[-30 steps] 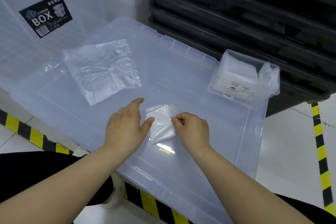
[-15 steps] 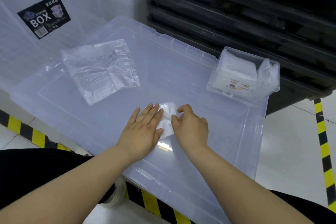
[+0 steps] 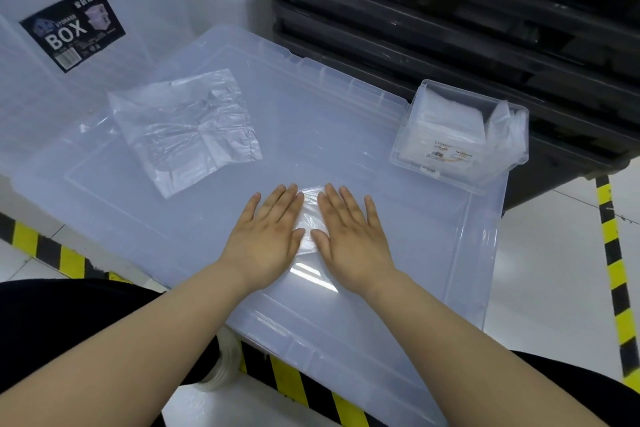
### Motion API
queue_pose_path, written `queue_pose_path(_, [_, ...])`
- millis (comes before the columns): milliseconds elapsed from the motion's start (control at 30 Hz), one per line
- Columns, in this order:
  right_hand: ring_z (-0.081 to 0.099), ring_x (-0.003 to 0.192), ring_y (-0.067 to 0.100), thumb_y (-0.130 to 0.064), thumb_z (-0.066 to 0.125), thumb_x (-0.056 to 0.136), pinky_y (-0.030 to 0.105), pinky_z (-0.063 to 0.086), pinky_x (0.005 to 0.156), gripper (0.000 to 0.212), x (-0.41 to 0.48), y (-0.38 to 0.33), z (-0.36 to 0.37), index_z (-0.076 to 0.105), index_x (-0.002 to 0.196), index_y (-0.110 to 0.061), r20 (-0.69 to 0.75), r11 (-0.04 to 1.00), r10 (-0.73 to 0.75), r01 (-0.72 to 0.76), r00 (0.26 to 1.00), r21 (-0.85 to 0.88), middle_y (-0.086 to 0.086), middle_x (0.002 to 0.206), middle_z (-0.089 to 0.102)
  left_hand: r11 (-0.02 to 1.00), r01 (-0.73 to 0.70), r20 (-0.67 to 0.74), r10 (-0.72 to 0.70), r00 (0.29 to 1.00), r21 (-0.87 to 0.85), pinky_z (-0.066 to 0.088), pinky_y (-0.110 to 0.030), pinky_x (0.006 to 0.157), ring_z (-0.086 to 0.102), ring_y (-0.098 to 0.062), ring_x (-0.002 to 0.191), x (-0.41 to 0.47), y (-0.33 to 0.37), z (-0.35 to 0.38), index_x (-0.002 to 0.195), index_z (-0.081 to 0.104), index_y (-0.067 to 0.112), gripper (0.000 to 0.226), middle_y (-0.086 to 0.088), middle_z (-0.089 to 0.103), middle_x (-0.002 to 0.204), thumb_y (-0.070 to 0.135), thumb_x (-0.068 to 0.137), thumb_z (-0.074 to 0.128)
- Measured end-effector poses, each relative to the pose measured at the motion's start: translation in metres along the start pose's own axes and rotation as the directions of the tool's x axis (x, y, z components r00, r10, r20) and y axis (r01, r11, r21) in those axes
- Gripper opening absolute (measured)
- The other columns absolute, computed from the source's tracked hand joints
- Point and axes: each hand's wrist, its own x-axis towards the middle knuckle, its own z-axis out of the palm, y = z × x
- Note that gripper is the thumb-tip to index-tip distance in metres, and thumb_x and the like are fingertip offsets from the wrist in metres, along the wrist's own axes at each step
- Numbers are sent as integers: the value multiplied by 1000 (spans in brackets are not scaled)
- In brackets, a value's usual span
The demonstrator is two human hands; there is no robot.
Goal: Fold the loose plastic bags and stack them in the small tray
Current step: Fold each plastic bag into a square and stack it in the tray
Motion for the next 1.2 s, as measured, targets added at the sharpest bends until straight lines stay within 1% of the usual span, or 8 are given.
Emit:
queue_pose_path(100, [-11, 143, 14, -50, -23, 57, 31, -25, 101, 100, -1, -1, -1, -1, 149, -17, -3, 998, 52, -52, 999, -24, -3, 156, -10, 1000, 16, 7, -16, 1000, 12, -6, -28, 112, -2, -9, 143, 2, 2, -5, 149, 3, 17, 93, 4, -4, 156, 51, 65, -21])
queue_pose_path(200, [-11, 143, 16, -48, -24, 55, 30, -24, 102, 101, -2, 0, 0, -2, 149, -17, 4, 998, 66, -66, 998, -22, -2, 156, -10, 995, 59, -3, -60, 998, -80, 9, -25, 108, 13, -10, 141, 6, 1, -17, 146, 22, 20, 53, 6, 15, 154, 41, 97, 27])
queue_pose_path(400, [-8, 144, 18, -51, -21, 56, 32, -25, 100, 101, -9, 4, -1, 5, 149, -19, -10, 999, 43, -43, 999, -2, -2, 157, -5, 947, 205, 78, -192, 978, -249, 30, -29, 101, 39, -23, 127, 37, 5, -36, 136, 40, 16, 59, -6, 42, 137, 28, 84, 64])
queue_pose_path(700, [-7, 143, 17, -44, 18, 98, 41, -17, 111, 58, -14, 10, -12, 5, 149, -19, 74, 998, 47, -50, 996, 38, -3, 157, -3, 957, 284, 359, -247, 900, -56, 43, -34, 88, 56, -25, 106, 68, 17, -59, 103, 58, 12, 32, -1, 55, 89, 27, 77, 71])
queue_pose_path(867, [20, 141, 26, -51, -1, 68, 49, -10, 108, 92, -11, 7, -7, 32, 143, -10, -119, 998, 26, -19, 993, 63, 5, 152, 25, 924, 318, 376, -223, 899, -213, 38, -26, 71, 52, -22, 82, 60, 10, -56, 83, 64, 10, 15, -2, 53, 76, 21, 77, 72])
queue_pose_path(1000, [-2, 144, 15, -56, -10, 60, 34, -21, 106, 99, -13, 9, -11, 12, 148, -18, 24, 995, 30, -32, 999, 96, -4, 156, 5, 849, 317, 298, -200, 933, -423, 35, -22, 55, 48, -16, 67, 52, 7, -54, 63, 50, 19, 26, 3, 48, 65, 15, 76, 71])
queue_pose_path(1100, [-2, 143, 12, -48, 21, 93, 33, -15, 112, 63, -14, 10, -20, 7, 148, -19, 51, 988, 53, -60, 997, 144, -6, 156, 5, 742, 294, 248, -177, 953, -603, 31, -12, 44, 42, -10, 56, 45, 6, -61, 63, 49, 15, 26, 1, 46, 62, 10, 78, 70])
queue_pose_path(1200, [7, 142, 13, -34, 43, 95, 27, -4, 113, 64, -14, 13, -23, 8, 147, -19, 1, 966, 64, -62, 998, 252, -3, 154, 16, 631, 274, 228, -155, 961, -726, 30, -8, 40, 43, -8, 51, 41, 6, -64, 64, 50, 13, 25, 0, 47, 60, 4, 79, 68])
